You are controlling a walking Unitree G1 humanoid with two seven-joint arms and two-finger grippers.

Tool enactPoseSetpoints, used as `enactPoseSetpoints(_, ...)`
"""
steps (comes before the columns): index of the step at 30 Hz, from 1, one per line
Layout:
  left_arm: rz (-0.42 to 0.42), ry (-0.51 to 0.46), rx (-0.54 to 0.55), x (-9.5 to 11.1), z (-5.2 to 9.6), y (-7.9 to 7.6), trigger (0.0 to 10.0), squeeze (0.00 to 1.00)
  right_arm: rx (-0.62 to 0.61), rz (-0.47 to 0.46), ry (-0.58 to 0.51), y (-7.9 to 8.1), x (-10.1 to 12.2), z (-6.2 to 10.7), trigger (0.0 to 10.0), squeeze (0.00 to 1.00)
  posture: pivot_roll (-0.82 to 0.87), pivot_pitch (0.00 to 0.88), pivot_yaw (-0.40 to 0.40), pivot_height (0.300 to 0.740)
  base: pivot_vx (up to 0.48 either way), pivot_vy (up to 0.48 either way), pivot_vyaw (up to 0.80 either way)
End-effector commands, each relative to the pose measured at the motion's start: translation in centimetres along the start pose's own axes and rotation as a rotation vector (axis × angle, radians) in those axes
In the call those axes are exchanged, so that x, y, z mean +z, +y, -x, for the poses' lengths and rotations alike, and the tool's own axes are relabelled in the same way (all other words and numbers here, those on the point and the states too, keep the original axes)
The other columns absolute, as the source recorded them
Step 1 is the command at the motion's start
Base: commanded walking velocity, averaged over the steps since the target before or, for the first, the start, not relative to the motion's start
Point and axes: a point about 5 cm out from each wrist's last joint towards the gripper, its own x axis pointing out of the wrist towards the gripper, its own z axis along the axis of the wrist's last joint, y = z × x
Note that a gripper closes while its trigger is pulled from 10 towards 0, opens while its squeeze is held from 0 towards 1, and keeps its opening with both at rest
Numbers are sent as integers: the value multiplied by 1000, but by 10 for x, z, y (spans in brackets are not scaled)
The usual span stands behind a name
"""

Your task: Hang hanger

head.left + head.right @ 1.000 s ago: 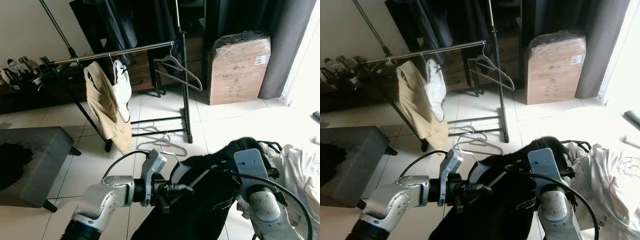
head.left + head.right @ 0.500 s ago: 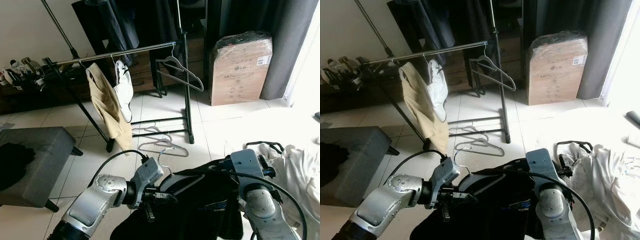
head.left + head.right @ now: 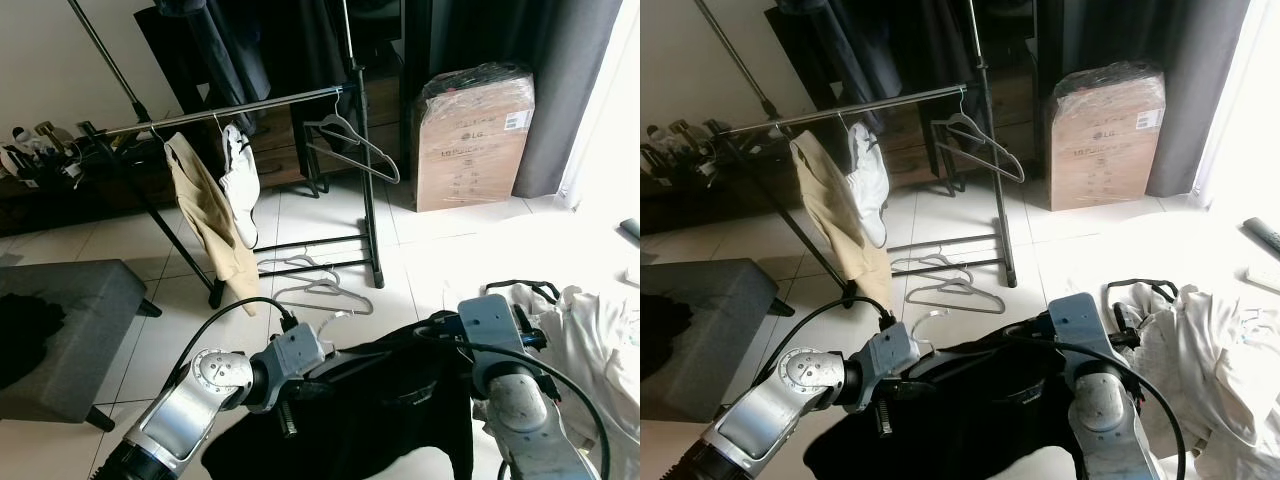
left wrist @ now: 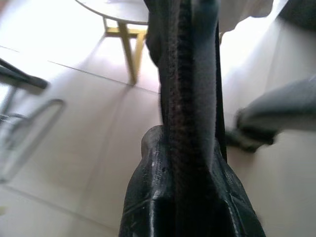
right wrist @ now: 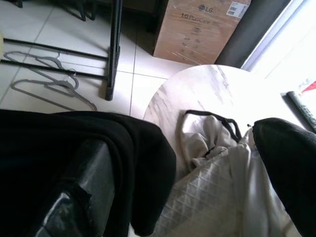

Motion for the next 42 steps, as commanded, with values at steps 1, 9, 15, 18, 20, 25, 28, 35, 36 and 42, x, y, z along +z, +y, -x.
enactPoseSetpoints(1, -31, 172, 70, -34, 15, 9, 10000, 0, -133, -16, -20, -24, 5, -5, 10000, 0, -258, 115, 190, 740, 0, 0, 0)
enactPoseSetpoints(9, -195, -2, 62, -14, 19, 7, 10000, 0, -124, -2, -4, -23, 1, -7, 10000, 0, -251, 115, 183, 740, 0, 0, 0)
enactPoseSetpoints(15, -204, -49, -119, -10, 29, -10, 10000, 0, -103, 16, 58, -20, -12, -10, 10000, 0, -246, 115, 180, 740, 0, 0, 0)
enactPoseSetpoints(18, -204, -49, -119, -10, 29, -10, 10000, 0, -103, 16, 58, -20, -12, -10, 10000, 0, -246, 115, 180, 740, 0, 0, 0)
enactPoseSetpoints(20, -204, -49, -119, -10, 29, -10, 10000, 0, -103, 16, 58, -20, -12, -10, 10000, 0, -246, 115, 180, 740, 0, 0, 0)
enactPoseSetpoints(25, -276, -16, -49, -5, 42, 8, 10000, 0, 8, 108, 160, -9, -38, -8, 10000, 0, -240, 117, 174, 740, 0, 0, 0)
enactPoseSetpoints(28, -279, -87, 10, 7, 50, 18, 10000, 0, 22, 129, 203, -10, -49, -7, 10000, 0, -242, 119, 172, 740, 0, 0, 0)
enactPoseSetpoints(35, -294, -40, 39, 2, 61, 23, 10000, 0, 37, 179, 227, -10, -57, -7, 10000, 0, -235, 120, 170, 740, 0, 0, 0)
enactPoseSetpoints(36, -294, -51, 58, 4, 61, 25, 10000, 0, 41, 186, 229, -9, -57, -6, 10000, 0, -232, 119, 170, 740, 0, 0, 0)
enactPoseSetpoints(42, -288, -132, 149, 14, 64, 34, 10000, 0, 6, 214, 246, -20, -65, -7, 10000, 0, -231, 120, 170, 740, 0, 0, 0)
